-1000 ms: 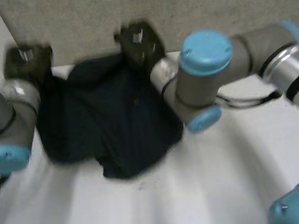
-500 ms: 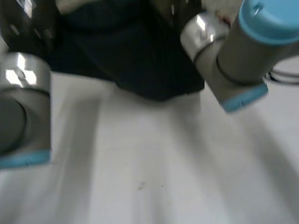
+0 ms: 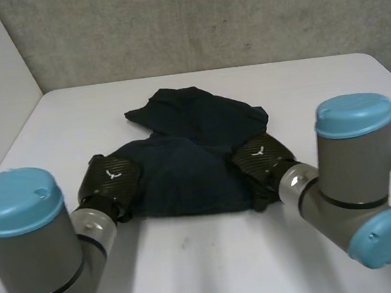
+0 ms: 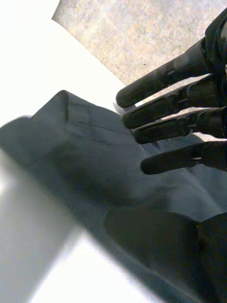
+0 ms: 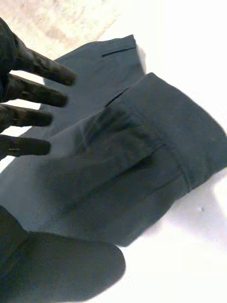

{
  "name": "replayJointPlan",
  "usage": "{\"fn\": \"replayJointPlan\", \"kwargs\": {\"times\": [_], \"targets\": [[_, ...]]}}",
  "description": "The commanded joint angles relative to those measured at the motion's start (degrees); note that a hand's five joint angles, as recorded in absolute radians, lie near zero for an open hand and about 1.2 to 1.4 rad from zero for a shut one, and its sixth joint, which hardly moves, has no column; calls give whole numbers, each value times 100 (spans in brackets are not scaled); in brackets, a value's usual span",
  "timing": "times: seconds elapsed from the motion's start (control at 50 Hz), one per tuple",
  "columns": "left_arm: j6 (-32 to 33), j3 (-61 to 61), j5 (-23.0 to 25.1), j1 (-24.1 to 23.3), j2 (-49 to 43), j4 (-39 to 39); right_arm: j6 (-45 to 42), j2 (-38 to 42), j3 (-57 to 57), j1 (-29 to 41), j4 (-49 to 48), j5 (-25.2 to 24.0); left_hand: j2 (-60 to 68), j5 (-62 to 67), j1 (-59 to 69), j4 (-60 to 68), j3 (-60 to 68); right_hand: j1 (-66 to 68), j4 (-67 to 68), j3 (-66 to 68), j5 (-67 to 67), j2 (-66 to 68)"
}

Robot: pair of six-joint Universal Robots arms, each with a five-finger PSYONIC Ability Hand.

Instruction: Fold the shorts.

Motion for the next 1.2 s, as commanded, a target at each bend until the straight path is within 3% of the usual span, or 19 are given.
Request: {"fn": "replayJointPlan", "kwargs": {"times": [0.02,0.12,0.2,0.38,0.46,0.54,0.74,0.84,1.12,1.2], "targets": [[-22,-457,67,61,813,-6,1450,-690,552,-540,-34,-51,-725,-741,-605,-735,-773,-518,-864,-795,-898,-784],[-66,-808,85,201,1261,29,1820,-1138,939,-875,-25,-297,-1012,-1028,-892,-1021,-1060,-518,-864,-795,-898,-784],[-84,-1037,322,666,1376,12,1707,-1218,1141,-980,-25,-552,-1198,-1214,-1078,-1207,-1246,-518,-864,-795,-898,-784],[-92,-1503,1779,1746,1324,-50,697,-1025,1431,-902,-323,-702,-1131,-1147,-1010,-1140,-1178,346,-1,69,-35,80],[-40,-1565,2184,2168,1280,-50,319,-762,1449,-901,-639,-693,-1097,-1113,-977,-1106,-1145,1321,974,1043,940,1055],[-5,-1547,2440,2363,1009,-59,151,-437,1370,-901,-851,-684,-1030,-1046,-910,-1039,-1078,1408,1062,1131,1028,1142],[101,-1468,2520,2311,481,-41,115,117,1010,-884,-1045,-649,-963,-978,-842,-972,-1010,3441,3094,3163,3060,3175],[171,-1310,2432,2223,208,-41,142,197,878,-884,-1054,-657,-862,-878,-742,-871,-910,6478,6132,6201,6097,6212],[224,-800,2397,2161,-416,38,221,-155,1053,-884,-1054,-658,29,14,150,20,-18,6482,6136,6205,6102,6216],[224,-677,2230,2152,-610,64,221,-155,1080,-884,-1045,-649,818,802,938,809,770,6482,6136,6205,6102,6216]]}}
